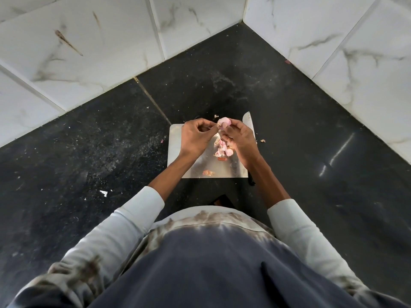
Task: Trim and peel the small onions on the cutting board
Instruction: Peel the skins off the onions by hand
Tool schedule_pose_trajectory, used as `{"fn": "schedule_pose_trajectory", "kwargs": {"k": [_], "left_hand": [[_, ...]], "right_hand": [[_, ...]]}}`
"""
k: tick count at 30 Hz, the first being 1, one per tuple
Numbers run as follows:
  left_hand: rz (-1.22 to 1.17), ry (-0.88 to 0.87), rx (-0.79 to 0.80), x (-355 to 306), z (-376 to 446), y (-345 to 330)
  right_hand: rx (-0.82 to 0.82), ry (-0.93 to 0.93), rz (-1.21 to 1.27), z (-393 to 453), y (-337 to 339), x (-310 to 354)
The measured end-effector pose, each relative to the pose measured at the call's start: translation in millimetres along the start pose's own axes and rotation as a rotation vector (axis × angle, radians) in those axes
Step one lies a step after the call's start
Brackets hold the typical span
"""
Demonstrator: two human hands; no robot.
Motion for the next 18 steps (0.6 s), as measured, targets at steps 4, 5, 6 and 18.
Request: {"fn": "schedule_pose_trajectory", "kwargs": {"k": [4,5,6,18], "left_hand": [[-0.014,-0.015,0.037,-3.8,0.7,0.8],[-0.028,-0.020,0.047,-4.8,0.4,0.0],[-0.047,-0.024,0.060,-5.7,-0.1,-0.8],[-0.072,-0.065,0.141,-8.3,-2.2,-2.7]], "right_hand": [[0.006,-0.060,0.033,-2.7,-2.3,0.7],[0.011,-0.075,0.051,-3.3,-2.6,-0.1],[0.018,-0.090,0.074,-3.5,-3.3,-1.4],[0.057,-0.216,0.370,-1.7,-4.4,-9.4]]}}
Point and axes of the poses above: each hand's wrist, its own z-axis towards the middle knuckle, its own y-axis out of the back of the hand, x = y × z, the point moved 4 cm from there along z, towards the middle knuckle, and after that the axes turned 3 degrees about z, right-handed, at the moved point
